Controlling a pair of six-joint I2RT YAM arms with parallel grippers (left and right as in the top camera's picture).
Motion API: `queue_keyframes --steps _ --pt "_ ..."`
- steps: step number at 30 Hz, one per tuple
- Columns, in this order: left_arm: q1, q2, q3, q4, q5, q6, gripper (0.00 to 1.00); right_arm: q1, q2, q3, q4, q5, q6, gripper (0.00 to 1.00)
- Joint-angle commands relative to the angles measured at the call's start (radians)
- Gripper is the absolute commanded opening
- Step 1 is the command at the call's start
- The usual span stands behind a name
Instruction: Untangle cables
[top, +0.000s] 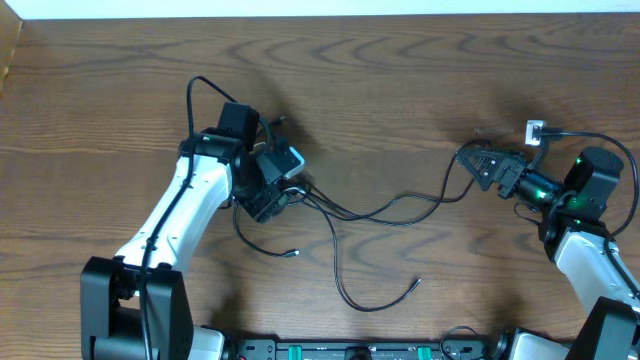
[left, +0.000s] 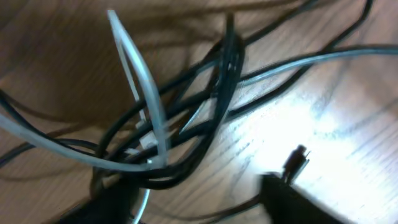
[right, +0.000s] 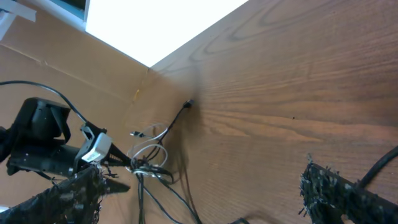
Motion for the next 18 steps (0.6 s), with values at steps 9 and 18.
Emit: queue_keyframes --steps 9,18 --pt "0.000 0.008 -0.008 0.056 0.340 0.013 0.08 0.003 -0.005 0.005 -0.001 -0.009 -0.015 0.96" --pt "0.000 -0.016 -0.008 0.171 0.523 -0.106 0.08 0.003 -0.005 0.005 0.080 -0.142 0.015 0.89"
